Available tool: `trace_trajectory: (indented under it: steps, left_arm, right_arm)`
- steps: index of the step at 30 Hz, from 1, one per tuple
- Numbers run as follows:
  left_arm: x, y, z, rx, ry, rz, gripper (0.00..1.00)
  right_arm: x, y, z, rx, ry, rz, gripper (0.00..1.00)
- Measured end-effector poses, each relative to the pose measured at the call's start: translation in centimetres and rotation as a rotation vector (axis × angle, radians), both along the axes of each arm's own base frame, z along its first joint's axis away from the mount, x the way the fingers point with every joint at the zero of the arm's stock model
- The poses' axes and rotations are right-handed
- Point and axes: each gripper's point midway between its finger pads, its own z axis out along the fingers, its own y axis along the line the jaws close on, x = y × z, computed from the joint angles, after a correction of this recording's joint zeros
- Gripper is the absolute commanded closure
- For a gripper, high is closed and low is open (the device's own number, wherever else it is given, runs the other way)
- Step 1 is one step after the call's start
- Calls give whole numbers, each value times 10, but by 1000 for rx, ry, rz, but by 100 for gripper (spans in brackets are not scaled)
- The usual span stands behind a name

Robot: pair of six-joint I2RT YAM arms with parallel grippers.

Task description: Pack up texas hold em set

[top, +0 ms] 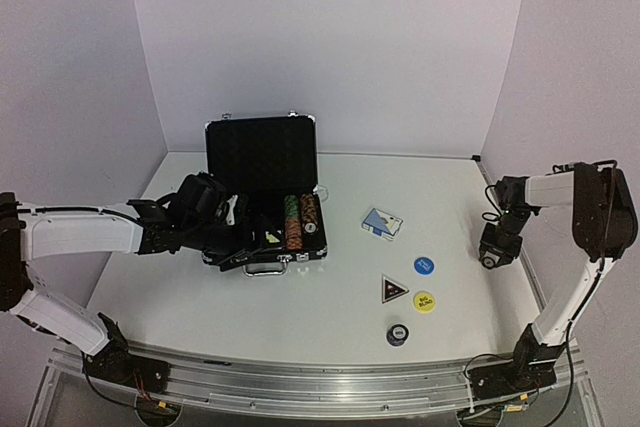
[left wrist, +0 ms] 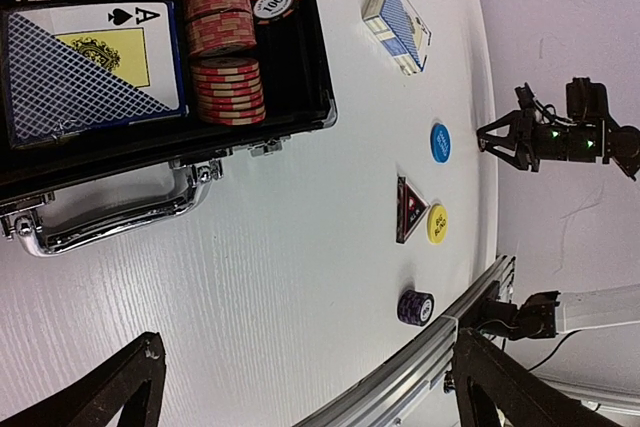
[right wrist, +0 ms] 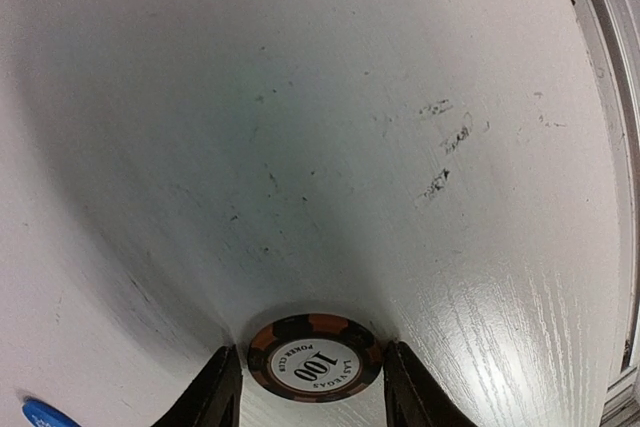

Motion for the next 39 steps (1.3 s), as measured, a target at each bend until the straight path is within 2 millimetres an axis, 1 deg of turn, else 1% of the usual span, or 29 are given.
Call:
trace_trajectory:
  steps: [2,5,10,14,18,20,22,26,28,31,34,35,36,39]
  left_arm:
    - [-1,1,-1,2,2,0,0]
    - [0,1,-1,2,1,2,0]
    - [1,2,2,1,-9,9,0]
    - [2,3,3,1,-15,13,0]
    - [1,2,3,1,-15,12,0]
    - [1,2,3,1,-15,12,0]
    - [1,2,3,0,-15,12,0]
    - [1,2,3,0,-15,11,0]
    - [1,2,3,-1,-14,9,0]
    - [1,0,0,-1,-4,1,0]
    - [0,-3,-7,4,13,-9,0]
    - [0,-3,-10,9,20,-11,0]
    - [0,-3,-12,13,26,-14,0]
    - [-2,-5,-17,19,36,-26,0]
  right_arm:
    - [0,0,0,0,0,0,56]
    - [-1,2,0,-1,-3,5,64]
    - [-1,9,1,-9,-10,29,73]
    - [-3,19,2,-6,-17,59,75]
    - [-12,40,5,47,-12,100,75]
    - [-18,49,10,75,-13,116,75]
    - [-21,57,19,99,-28,131,75]
    - [-20,70,40,139,-88,158,75]
    - [-22,75,46,153,-105,172,75]
    - [-27,88,51,169,-109,206,71]
    - [-32,102,54,172,-108,254,62]
    - [-33,103,54,159,-107,264,58]
    - [-34,102,55,142,-106,269,52]
    - [-34,88,55,91,-96,245,42]
